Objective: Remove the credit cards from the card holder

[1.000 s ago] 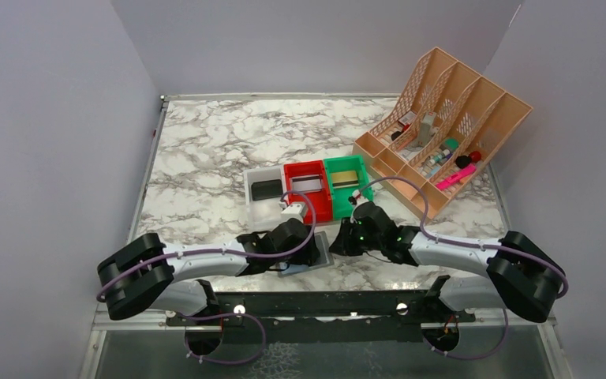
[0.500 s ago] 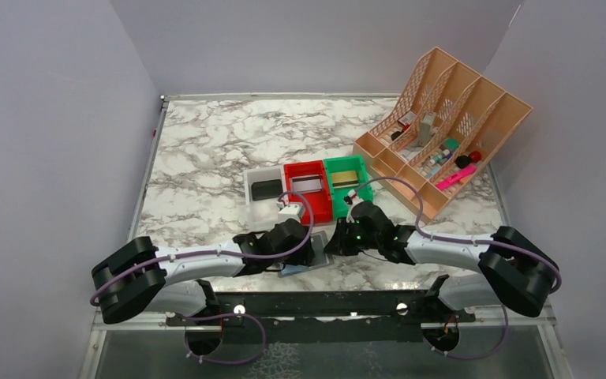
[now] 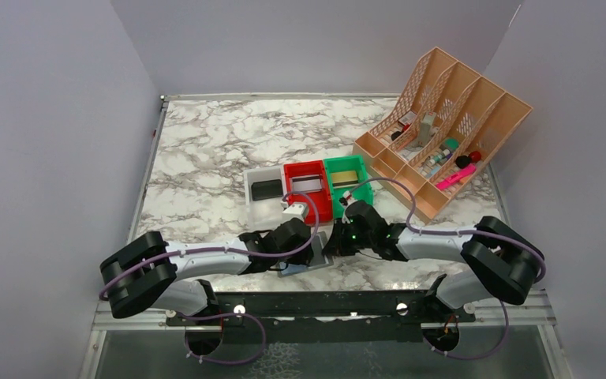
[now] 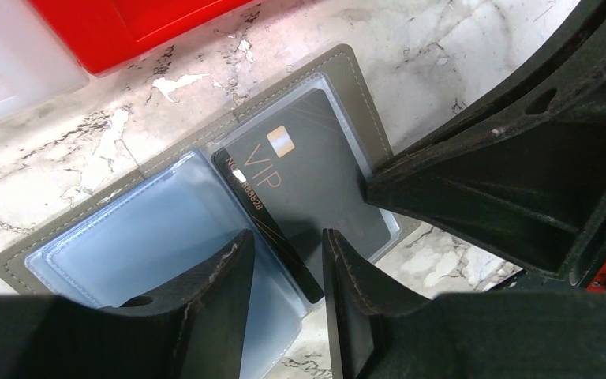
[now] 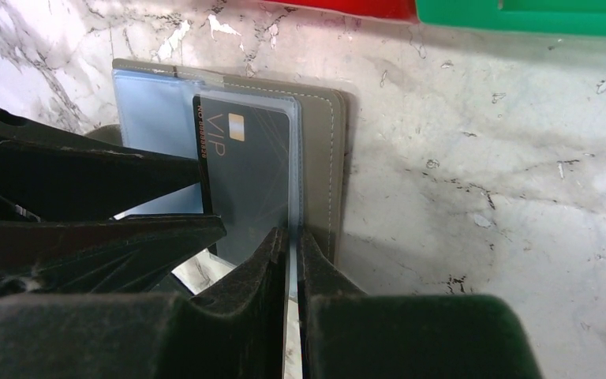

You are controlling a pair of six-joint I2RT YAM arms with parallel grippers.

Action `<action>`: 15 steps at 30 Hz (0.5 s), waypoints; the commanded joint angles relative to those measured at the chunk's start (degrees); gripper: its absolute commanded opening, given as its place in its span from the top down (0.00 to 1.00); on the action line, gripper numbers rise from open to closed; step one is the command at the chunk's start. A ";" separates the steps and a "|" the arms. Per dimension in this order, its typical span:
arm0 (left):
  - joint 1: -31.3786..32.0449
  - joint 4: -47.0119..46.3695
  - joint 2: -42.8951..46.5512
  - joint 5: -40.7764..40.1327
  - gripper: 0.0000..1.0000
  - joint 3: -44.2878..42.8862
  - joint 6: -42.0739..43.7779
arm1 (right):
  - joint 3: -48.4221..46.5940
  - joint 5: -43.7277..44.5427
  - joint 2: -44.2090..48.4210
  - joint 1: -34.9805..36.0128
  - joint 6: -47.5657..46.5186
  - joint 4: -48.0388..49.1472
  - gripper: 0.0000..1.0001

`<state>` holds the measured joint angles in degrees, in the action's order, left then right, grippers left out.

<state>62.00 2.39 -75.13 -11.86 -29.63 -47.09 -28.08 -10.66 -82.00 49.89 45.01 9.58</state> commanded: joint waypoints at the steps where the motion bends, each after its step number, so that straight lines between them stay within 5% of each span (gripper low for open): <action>1: 0.23 -0.46 -1.07 -0.78 0.61 1.13 -0.54 | -1.48 -0.77 -1.73 0.03 -0.20 1.30 0.89; 15: 0.23 -9.72 -0.20 -3.37 0.83 7.64 -7.22 | -2.93 0.73 -6.62 0.03 0.55 -2.40 0.99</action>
<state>61.95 -5.30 -73.69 -15.07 -24.08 -51.99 -30.83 -11.31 -85.49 49.21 45.43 8.54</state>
